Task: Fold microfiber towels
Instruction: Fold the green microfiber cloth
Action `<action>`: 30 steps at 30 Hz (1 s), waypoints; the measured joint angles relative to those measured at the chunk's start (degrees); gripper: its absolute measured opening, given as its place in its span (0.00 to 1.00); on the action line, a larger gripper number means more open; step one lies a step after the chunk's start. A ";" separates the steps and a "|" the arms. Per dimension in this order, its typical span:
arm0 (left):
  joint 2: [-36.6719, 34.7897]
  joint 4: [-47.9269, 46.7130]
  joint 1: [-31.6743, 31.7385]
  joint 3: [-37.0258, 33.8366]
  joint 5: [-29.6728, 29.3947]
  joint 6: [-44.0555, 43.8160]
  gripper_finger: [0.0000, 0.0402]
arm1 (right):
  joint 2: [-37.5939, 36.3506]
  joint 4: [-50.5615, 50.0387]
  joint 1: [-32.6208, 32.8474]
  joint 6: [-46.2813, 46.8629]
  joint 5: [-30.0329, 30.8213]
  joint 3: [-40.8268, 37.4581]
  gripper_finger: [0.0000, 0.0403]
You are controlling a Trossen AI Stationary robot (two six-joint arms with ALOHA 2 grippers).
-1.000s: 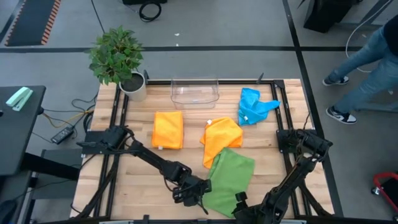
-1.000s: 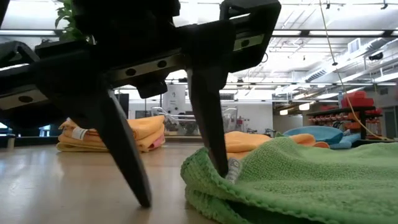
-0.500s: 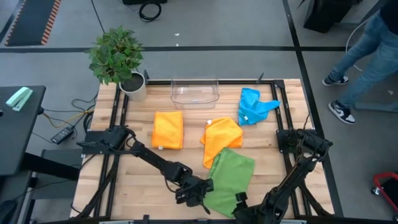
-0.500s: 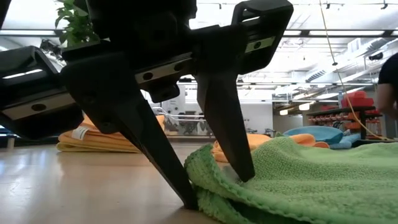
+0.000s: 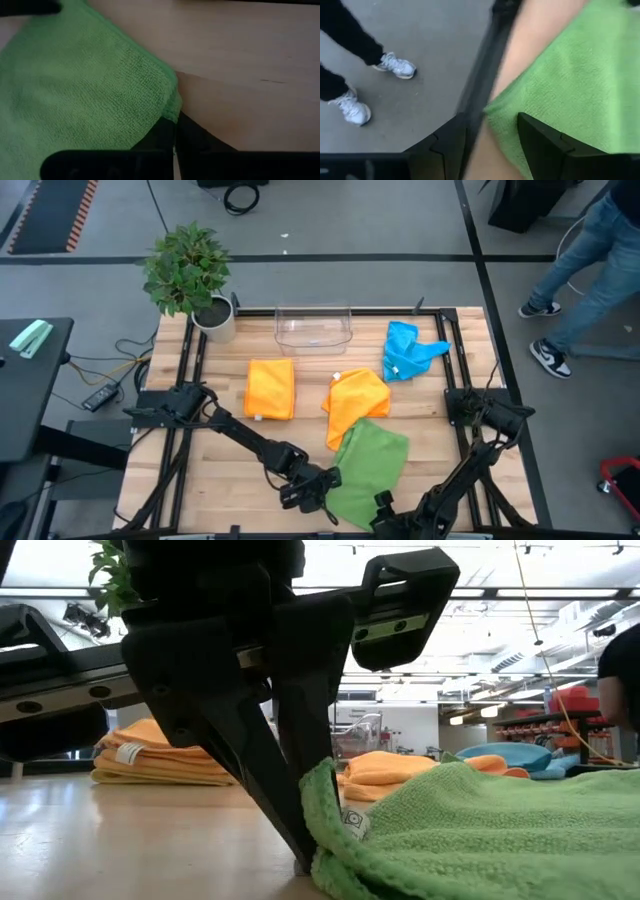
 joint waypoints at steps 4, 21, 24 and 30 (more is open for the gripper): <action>0.00 -0.10 0.00 -0.04 -0.02 -0.88 0.05 | 1.83 1.14 0.30 0.60 0.84 0.22 0.46; -2.36 1.49 3.11 -0.48 4.79 -17.42 0.02 | -4.66 -2.37 -0.03 12.34 2.56 -0.20 0.02; -5.58 2.17 5.23 -0.28 8.80 -23.66 0.02 | -8.41 -3.52 0.87 15.84 1.96 -0.15 0.02; -9.73 2.39 6.36 0.66 18.59 -34.90 0.02 | -14.87 -6.42 2.90 27.84 2.42 -0.04 0.02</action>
